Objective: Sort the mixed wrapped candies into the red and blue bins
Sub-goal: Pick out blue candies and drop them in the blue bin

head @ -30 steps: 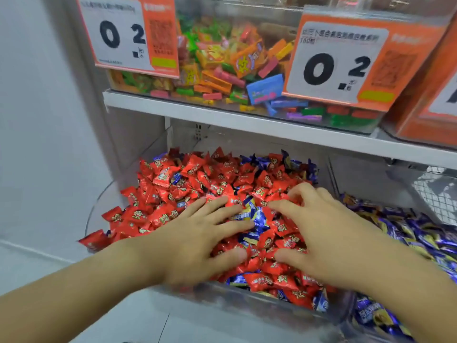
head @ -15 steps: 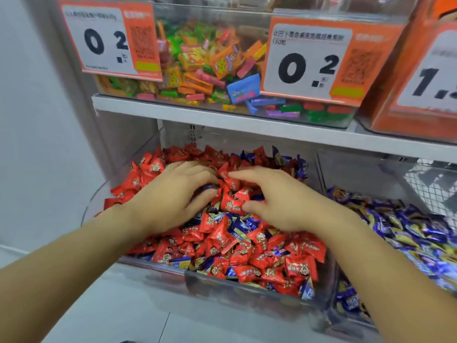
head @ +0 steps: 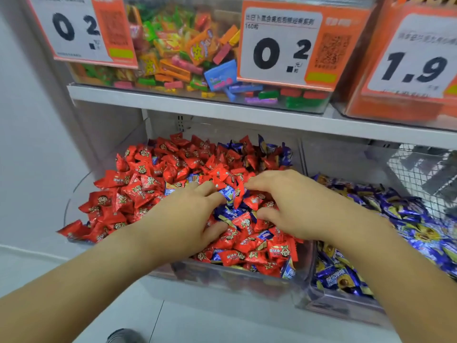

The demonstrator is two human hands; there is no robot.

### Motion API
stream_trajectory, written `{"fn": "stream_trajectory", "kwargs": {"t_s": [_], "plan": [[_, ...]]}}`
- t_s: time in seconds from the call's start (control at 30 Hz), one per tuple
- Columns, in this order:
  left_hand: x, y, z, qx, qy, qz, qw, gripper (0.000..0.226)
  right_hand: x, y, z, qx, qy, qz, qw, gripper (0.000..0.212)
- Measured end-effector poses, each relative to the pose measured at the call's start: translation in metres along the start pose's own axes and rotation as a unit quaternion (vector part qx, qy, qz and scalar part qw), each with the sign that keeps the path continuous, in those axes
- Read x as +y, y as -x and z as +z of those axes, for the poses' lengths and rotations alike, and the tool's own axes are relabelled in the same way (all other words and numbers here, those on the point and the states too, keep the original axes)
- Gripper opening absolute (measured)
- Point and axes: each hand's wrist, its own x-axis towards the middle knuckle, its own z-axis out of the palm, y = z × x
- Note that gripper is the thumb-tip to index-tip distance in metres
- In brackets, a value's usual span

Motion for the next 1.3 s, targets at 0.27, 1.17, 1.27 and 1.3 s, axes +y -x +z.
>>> {"fn": "stream_trajectory", "kwargs": {"t_s": [0.27, 1.17, 1.27, 1.3], "plan": [[0.006, -0.006, -0.005, 0.053, -0.025, -0.029, 0.998, 0.051, 0.005, -0.008, -0.013, -0.017, -0.018, 0.025, 0.999, 0.094], [0.002, -0.010, -0.016, 0.069, 0.078, -0.084, 0.991, 0.027, -0.001, -0.036, 0.024, -0.012, 0.041, -0.020, 0.999, 0.043], [-0.002, -0.004, -0.024, 0.124, 0.159, -0.124, 0.972, 0.017, -0.006, -0.041, 0.027, -0.011, 0.047, -0.019, 0.999, 0.037], [-0.002, -0.003, -0.026, 0.143, 0.184, -0.132, 0.964, 0.017, -0.006, -0.040, 0.024, -0.015, 0.040, -0.013, 0.999, 0.030]]}}
